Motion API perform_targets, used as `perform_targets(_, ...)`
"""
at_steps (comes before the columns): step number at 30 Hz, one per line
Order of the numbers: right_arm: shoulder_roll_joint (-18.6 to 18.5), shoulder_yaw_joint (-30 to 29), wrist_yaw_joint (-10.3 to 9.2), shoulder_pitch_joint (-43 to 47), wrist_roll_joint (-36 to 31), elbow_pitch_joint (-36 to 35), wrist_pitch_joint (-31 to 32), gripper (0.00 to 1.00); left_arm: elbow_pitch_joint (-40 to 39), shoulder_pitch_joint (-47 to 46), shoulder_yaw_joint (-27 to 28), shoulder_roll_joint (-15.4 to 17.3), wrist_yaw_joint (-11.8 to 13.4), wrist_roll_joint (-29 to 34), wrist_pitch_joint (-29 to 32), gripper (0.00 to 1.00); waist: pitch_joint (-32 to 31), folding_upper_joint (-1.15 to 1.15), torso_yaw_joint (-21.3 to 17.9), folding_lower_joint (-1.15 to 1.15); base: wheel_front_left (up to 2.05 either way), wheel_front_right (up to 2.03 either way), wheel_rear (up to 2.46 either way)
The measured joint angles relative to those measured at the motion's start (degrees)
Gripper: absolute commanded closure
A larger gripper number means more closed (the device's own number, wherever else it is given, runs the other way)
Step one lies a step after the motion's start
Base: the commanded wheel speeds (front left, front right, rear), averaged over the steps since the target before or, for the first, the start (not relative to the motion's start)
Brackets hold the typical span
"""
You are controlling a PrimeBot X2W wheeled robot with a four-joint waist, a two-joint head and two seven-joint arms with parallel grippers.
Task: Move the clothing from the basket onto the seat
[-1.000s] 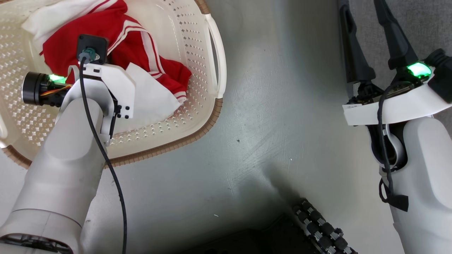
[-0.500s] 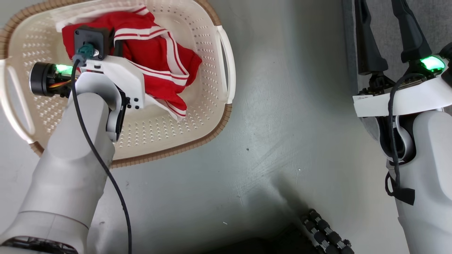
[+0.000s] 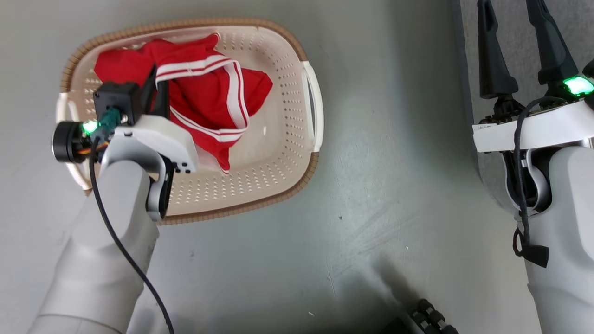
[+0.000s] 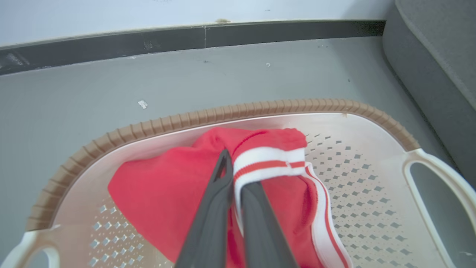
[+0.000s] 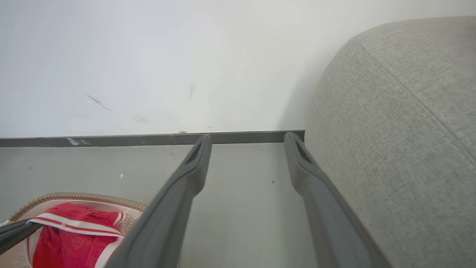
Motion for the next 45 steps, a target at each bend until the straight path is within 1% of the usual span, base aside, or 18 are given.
perform_targets(4,-0.15,-0.13,0.00,0.14,-0.51,0.62,0.00,0.00,-1.92,2.77,0.32,-0.30,-0.43,-0.80,-1.23,1.00,-2.32,0.00,0.96,0.00,0.00,0.00,0.00)
perform_targets(10,-1.43,-0.52,0.00,0.92,-1.12,1.60,0.00,0.00,-5.66,6.29,0.49,-0.68,-0.53,-2.27,-2.36,1.00,-6.12,0.00,2.47,0.00,0.00,0.00,0.00)
perform_targets(12,-1.70,-0.56,0.00,1.69,-1.14,2.18,0.00,0.00,-7.17,7.30,0.45,-0.85,-0.98,-2.50,-2.56,1.00,-7.51,0.00,2.99,0.00,0.00,0.00,0.00)
perform_targets(17,-2.32,-1.48,0.00,3.42,-1.60,2.71,0.00,0.00,-10.73,9.78,0.10,-1.13,-1.03,-2.94,-3.00,1.00,-11.19,0.00,4.31,0.00,0.00,0.00,0.00)
perform_targets(19,-2.63,-1.93,0.00,4.15,-1.63,2.96,0.00,0.00,-11.81,10.92,-0.09,-1.18,-1.51,-2.97,-3.00,1.00,-12.74,0.00,4.81,0.00,0.00,0.00,0.00)
perform_targets(30,-3.46,-2.52,0.00,9.54,-2.80,4.44,0.00,0.00,-17.09,16.21,-1.78,-1.25,-2.01,-3.90,-2.99,1.00,-21.93,0.00,7.45,0.00,0.00,0.00,0.00)
perform_targets(33,-3.96,-1.48,0.00,10.71,-3.16,4.59,0.00,0.00,-18.00,18.05,-2.42,-1.23,-2.09,-3.92,-2.48,1.00,-24.48,0.00,8.06,0.00,0.00,0.00,0.00)
perform_targets(34,-4.07,-1.01,0.00,11.10,-3.26,4.70,0.00,0.00,-18.25,18.61,-2.75,-1.19,-2.46,-3.92,-2.24,1.00,-25.36,0.00,8.25,0.00,0.00,0.00,0.00)
perform_targets(41,-4.58,1.45,0.00,14.34,-3.46,4.78,0.00,0.00,-21.08,22.32,-4.01,-1.13,-2.50,-4.03,0.16,1.00,-31.27,0.00,9.40,0.00,0.00,0.00,0.00)
perform_targets(45,-4.83,5.97,0.00,15.90,-3.63,4.99,0.00,0.00,-22.92,24.19,-4.81,-1.01,-2.53,-4.44,1.88,1.00,-34.46,0.00,9.96,0.00,0.00,0.00,0.00)
